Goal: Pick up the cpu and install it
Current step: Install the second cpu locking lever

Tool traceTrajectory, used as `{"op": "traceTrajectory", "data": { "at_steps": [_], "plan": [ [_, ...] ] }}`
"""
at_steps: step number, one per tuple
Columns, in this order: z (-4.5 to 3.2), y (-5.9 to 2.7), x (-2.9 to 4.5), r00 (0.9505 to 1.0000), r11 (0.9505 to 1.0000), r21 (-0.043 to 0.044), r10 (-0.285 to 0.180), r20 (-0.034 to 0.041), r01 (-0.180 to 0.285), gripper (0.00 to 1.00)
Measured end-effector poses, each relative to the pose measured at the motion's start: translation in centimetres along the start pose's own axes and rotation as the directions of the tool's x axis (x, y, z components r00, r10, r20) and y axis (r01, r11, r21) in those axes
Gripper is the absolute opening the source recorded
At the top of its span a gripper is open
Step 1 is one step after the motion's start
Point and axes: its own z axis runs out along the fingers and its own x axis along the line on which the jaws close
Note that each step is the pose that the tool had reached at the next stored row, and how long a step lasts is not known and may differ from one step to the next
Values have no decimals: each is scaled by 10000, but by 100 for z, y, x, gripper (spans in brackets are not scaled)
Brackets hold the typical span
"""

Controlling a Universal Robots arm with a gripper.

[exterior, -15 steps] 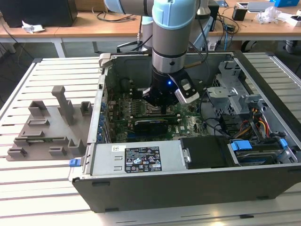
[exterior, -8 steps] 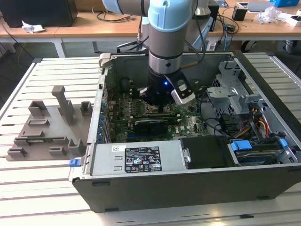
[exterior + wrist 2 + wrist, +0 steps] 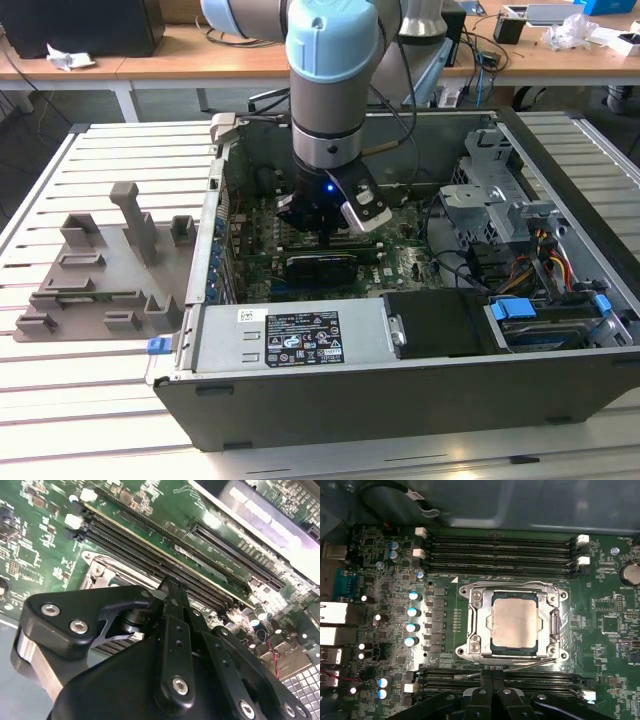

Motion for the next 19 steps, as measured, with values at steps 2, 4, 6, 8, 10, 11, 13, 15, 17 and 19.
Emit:
{"op": "traceTrajectory", "data": {
  "at_steps": [2,4,6,8,10,11,13,15,17,19],
  "plan": [
    [4,2,33,10000,10000,-37,-86,-9,86,11],
    [7,2,62,9999,9999,-36,-150,-19,150,11],
    [16,2,98,9998,9998,-40,-214,-28,214,11],
    [26,1,119,9996,9996,-51,-293,-39,293,11],
    [41,2,144,9992,9992,-71,-385,-50,385,11],
    [49,4,155,9991,9991,-77,-415,-53,414,11],
    [71,29,190,9989,9989,-82,-466,-61,465,11],
    [92,61,213,9987,9987,-95,-502,-64,502,11],
    [110,84,227,9985,9985,-110,-538,-68,537,11],
    [136,115,234,9981,9979,-183,-615,-73,614,11]
  ]
}}
